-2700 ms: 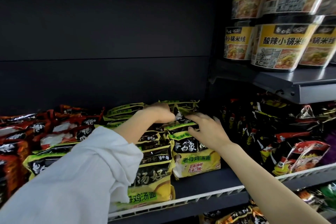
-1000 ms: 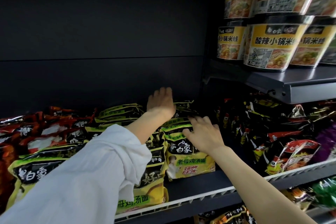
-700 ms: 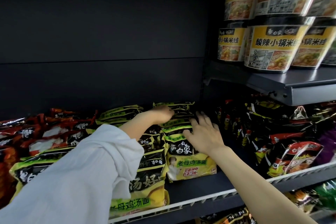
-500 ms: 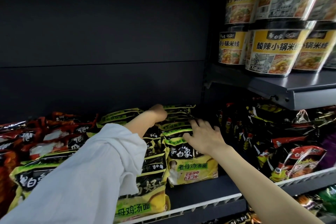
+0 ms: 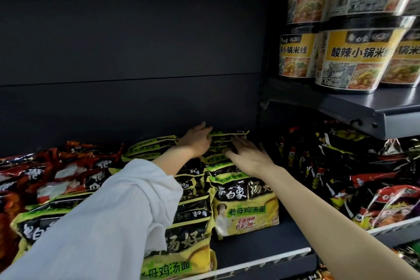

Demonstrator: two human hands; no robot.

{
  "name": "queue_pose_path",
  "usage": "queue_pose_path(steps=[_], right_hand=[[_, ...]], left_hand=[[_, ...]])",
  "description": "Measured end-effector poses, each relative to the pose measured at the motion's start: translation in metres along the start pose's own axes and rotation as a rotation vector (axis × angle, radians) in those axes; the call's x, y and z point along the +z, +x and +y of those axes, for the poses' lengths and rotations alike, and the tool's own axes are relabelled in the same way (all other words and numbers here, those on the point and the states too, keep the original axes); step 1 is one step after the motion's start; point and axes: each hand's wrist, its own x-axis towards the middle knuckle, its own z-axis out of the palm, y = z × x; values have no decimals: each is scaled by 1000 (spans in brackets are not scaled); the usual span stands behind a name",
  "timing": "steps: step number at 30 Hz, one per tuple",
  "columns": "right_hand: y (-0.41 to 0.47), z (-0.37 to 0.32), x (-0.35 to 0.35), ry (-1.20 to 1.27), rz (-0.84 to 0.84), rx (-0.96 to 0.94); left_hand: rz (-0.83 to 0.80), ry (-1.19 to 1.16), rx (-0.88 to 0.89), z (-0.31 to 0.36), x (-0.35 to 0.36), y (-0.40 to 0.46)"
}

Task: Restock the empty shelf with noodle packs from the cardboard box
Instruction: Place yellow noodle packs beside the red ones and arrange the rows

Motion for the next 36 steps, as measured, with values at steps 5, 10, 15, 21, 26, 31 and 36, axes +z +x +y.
queue_pose_path(steps=[5, 10, 15, 21, 26, 31, 36], right_hand=[[4, 0, 8, -114, 27, 61], [6, -3, 9, -162, 23, 110], [7, 1, 6, -57, 21, 49], [-20, 19, -5, 228, 145, -73], [-58, 25, -12, 58, -194, -139], [-55, 23, 0, -196, -55, -147], [-42, 18, -12, -178, -134, -181]], left_hand=[[-143, 145, -5, 3, 6, 2], [-142, -10, -161, 2, 2, -1], [-224, -96, -63, 6, -8, -20], [-506, 34, 59, 14, -21, -50], [-527, 141, 63, 7, -8, -46], [-408, 153, 109, 8, -7, -49], [-397, 134, 150, 16, -9, -56]])
